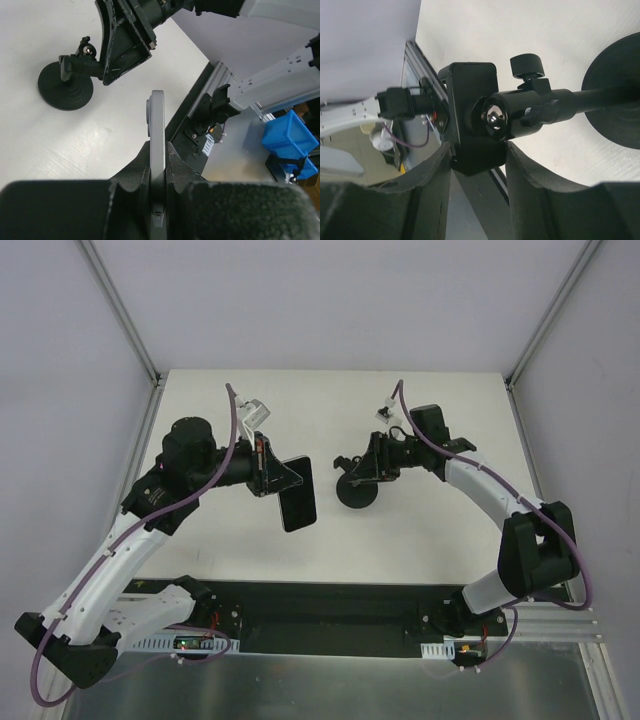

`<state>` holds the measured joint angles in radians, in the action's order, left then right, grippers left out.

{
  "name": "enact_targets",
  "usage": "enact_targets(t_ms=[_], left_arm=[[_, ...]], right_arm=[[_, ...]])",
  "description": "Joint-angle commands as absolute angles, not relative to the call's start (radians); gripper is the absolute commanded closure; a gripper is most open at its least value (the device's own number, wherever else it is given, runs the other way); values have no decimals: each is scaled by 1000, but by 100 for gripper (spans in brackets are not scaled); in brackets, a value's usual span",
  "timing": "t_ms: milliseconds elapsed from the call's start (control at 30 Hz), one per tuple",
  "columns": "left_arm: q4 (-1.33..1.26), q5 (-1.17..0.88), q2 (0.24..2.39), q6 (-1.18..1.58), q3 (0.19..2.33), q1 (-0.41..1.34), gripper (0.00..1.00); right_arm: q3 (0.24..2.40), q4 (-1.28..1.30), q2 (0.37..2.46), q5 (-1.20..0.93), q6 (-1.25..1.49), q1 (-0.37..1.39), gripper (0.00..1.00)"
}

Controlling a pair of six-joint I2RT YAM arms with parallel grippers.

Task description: Place the phone on the phone stand

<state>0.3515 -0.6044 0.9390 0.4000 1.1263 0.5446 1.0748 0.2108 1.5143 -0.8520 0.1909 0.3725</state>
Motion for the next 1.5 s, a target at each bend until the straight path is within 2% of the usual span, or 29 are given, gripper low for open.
enact_targets(t_ms=[0, 100, 400, 633, 733, 800, 933, 1033, 1067, 1133, 1167, 1300, 1467], left_arm=[[267, -738, 899, 411, 1155, 554, 100], [268, -752, 908, 422, 1193, 554, 100], [267, -796, 1012, 430, 1302, 564, 100], [255, -773, 1040, 396, 1286, 586, 100], [255, -759, 1049, 388, 1273, 592, 100], [253, -750, 1052, 385, 1266, 595, 100], [255, -733, 1049, 383, 1249, 597, 100], [255, -729, 1035, 382, 1229, 598, 100], [255, -724, 1031, 382, 1224, 600, 100], [253, -709, 1017, 380, 1213, 600, 100], [252, -703, 1014, 379, 1210, 600, 100], [245, -660, 968, 376, 1192, 598, 100], [236, -550, 896, 364, 1154, 600, 100]], right_arm=[[1132, 469, 1473, -1015, -44, 382, 99], [1152, 531, 1477, -1068, -86, 399, 99], [1169, 497, 1454, -1124, -52, 543, 99], [1154, 494, 1520, -1177, -100, 534, 99], [1183, 531, 1545, -1112, -129, 531, 96], [1189, 542, 1565, -1085, -123, 532, 85], [1183, 542, 1572, -1039, -107, 532, 71], [1151, 489, 1511, -1025, -63, 532, 52], [1141, 467, 1496, -1005, -39, 532, 42], [1124, 456, 1461, -970, -17, 534, 31], [1120, 450, 1430, -922, -3, 537, 22], [1088, 423, 1342, -819, 53, 583, 10], [1078, 498, 1207, -432, 78, 684, 4]])
